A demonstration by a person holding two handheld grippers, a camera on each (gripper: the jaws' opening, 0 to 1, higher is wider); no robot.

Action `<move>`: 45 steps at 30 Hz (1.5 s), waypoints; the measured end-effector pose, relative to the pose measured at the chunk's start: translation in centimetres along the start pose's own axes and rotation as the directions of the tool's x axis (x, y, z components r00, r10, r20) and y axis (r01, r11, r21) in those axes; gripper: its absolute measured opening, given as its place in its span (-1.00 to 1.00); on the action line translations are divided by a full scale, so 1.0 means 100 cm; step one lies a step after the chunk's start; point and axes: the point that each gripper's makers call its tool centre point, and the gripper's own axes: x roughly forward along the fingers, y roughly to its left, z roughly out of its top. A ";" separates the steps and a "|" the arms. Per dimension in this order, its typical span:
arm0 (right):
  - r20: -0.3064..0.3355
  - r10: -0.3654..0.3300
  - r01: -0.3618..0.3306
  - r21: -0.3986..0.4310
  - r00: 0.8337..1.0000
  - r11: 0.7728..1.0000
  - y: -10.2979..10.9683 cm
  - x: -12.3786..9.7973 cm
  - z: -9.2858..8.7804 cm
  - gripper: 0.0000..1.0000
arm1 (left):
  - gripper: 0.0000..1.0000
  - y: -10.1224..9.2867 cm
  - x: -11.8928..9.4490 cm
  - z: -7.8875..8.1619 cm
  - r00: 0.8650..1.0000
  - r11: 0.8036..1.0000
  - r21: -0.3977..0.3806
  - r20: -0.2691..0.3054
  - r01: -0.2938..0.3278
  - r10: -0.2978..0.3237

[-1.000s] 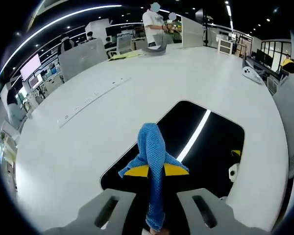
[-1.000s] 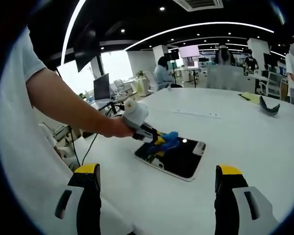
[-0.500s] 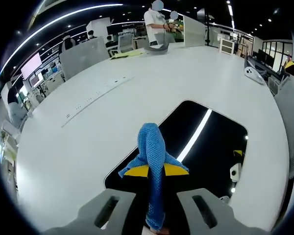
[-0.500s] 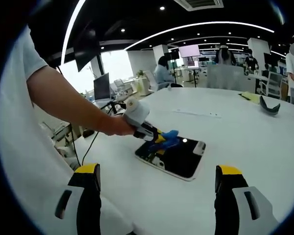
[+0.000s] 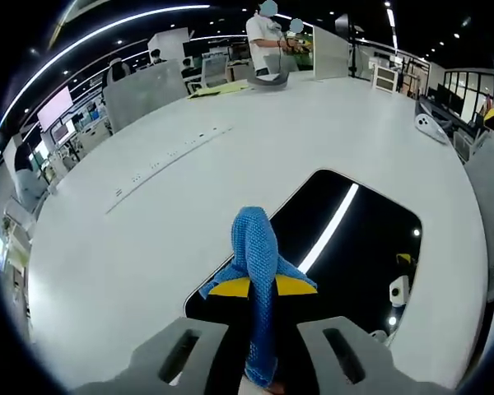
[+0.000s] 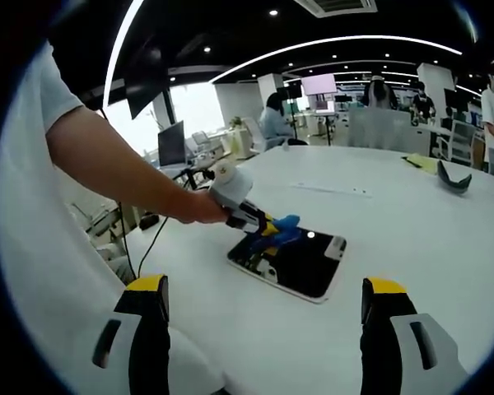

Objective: Wipe the mirror surface with the cleaning cloth until all visible marks leave the cleaned area.

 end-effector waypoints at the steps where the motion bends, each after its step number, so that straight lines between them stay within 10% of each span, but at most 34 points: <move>1: -0.001 0.001 -0.001 0.000 1.000 1.000 0.000 0.000 0.000 0.94 | -0.87 0.001 0.000 0.000 1.000 1.000 0.001 0.000 0.000 0.000; 45: -0.007 -0.020 0.020 0.020 1.000 1.000 -0.005 0.003 -0.002 0.94 | -0.87 0.027 0.005 0.003 1.000 1.000 -0.010 -0.002 -0.028 0.028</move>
